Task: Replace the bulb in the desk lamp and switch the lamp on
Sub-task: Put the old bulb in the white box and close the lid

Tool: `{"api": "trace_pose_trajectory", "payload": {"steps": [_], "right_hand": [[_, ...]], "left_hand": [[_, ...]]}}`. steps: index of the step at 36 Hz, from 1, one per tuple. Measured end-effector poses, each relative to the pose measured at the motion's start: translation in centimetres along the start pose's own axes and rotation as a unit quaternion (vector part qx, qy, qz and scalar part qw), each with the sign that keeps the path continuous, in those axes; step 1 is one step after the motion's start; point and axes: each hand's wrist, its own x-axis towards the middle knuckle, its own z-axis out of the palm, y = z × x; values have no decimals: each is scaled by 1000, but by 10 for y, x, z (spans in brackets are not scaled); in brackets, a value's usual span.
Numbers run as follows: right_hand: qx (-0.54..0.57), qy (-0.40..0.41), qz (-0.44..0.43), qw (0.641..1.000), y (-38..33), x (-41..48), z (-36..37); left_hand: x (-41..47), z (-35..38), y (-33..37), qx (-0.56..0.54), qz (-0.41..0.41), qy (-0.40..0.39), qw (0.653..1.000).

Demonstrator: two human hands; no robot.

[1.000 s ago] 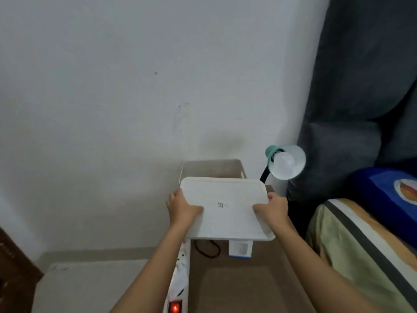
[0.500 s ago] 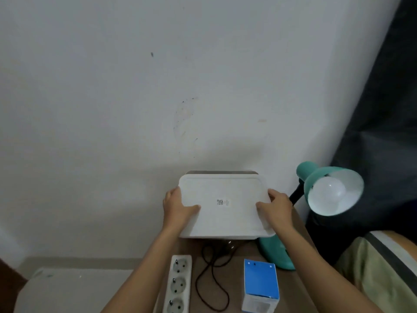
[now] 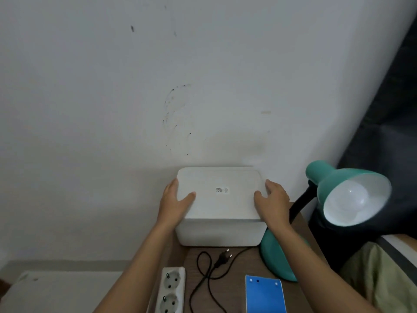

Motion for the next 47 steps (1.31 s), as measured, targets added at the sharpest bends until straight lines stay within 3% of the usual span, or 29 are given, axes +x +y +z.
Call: {"api": "trace_pose_trajectory", "payload": {"steps": [13,28,37,47], "right_hand": [[-3,10,-20,1000,9,14,9],[41,17,12,999,-1,16,3],[13,41,5,999,-12,14,-5],[22,21,1,1000,1,16,8]], "left_hand": [[8,1,-7,-96,-44,35,994],[16,1,-10,-112,-57,40,991],[15,2,-9,-126,-51,44,990],[20,0,-8,-86,-42,26,995]]}}
